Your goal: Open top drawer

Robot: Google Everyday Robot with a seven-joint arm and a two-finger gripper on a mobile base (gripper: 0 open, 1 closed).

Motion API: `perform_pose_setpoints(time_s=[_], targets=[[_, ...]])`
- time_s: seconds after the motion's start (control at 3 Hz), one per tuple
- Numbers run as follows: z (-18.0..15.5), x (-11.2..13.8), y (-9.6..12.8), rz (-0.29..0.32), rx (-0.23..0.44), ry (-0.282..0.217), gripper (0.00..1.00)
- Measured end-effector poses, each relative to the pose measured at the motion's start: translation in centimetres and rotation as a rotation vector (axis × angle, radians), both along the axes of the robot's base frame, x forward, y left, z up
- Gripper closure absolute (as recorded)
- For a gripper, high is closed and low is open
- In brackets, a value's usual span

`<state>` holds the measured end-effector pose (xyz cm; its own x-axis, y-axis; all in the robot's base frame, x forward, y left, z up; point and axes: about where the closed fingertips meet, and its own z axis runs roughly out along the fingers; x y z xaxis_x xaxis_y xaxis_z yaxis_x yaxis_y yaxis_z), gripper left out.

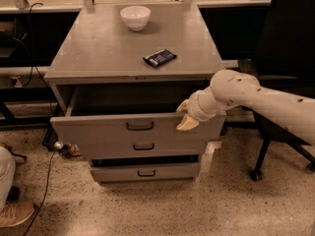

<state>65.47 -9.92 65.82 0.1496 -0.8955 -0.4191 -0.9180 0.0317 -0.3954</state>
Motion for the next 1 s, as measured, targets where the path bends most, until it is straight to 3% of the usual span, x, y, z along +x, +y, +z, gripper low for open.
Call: perform_pose_setpoints(time_s=[0.33, 0.67, 1.0], targets=[[0.0, -0.1, -0.1, -0.001, 0.001, 0.002, 1.0], [-0.2, -0.5, -0.2, -0.002, 0.003, 0.01, 1.0], [-1.0, -2.7, -0.7, -0.006, 0.013, 0.051, 1.0]])
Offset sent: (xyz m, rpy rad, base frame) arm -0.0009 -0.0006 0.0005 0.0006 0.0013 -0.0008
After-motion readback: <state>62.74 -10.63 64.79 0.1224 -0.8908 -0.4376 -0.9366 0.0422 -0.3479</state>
